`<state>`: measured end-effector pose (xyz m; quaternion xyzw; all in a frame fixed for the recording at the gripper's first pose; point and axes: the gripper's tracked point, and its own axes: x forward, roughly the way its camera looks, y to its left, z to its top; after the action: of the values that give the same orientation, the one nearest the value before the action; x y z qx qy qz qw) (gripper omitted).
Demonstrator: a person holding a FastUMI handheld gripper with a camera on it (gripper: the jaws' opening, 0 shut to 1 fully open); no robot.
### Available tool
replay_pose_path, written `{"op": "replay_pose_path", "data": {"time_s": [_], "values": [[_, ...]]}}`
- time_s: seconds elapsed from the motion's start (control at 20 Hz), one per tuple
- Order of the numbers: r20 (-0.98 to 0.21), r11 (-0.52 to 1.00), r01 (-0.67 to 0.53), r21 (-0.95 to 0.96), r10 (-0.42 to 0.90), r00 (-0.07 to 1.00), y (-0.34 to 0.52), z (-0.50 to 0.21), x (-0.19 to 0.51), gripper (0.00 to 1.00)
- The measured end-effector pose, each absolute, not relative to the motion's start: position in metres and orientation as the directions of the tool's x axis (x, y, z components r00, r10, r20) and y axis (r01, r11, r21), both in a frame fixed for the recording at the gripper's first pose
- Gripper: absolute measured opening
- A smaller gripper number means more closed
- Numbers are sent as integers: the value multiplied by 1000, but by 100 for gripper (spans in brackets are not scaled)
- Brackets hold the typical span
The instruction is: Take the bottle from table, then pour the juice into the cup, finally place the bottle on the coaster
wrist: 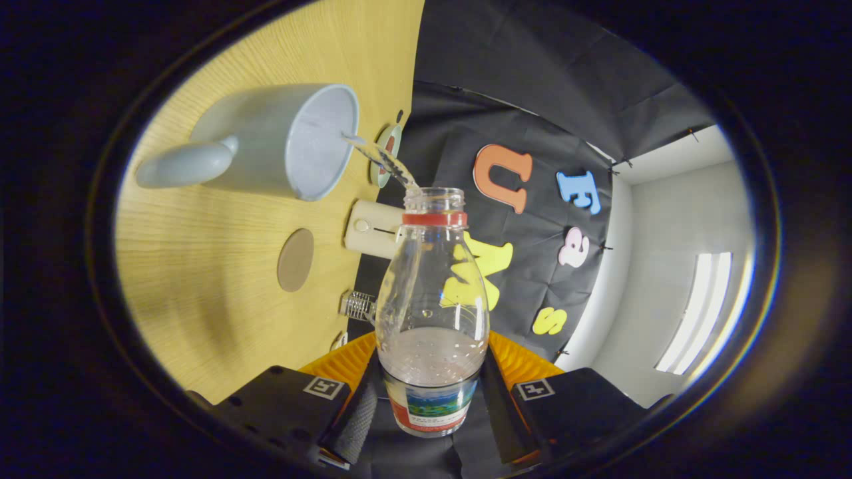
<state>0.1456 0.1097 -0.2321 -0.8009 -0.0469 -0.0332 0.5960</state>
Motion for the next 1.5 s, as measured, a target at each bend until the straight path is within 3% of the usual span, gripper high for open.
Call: {"op": "replay_pose_path", "data": {"time_s": [1.5], "values": [[93, -364, 94, -927, 23, 995, 102, -230, 142, 79]]}}
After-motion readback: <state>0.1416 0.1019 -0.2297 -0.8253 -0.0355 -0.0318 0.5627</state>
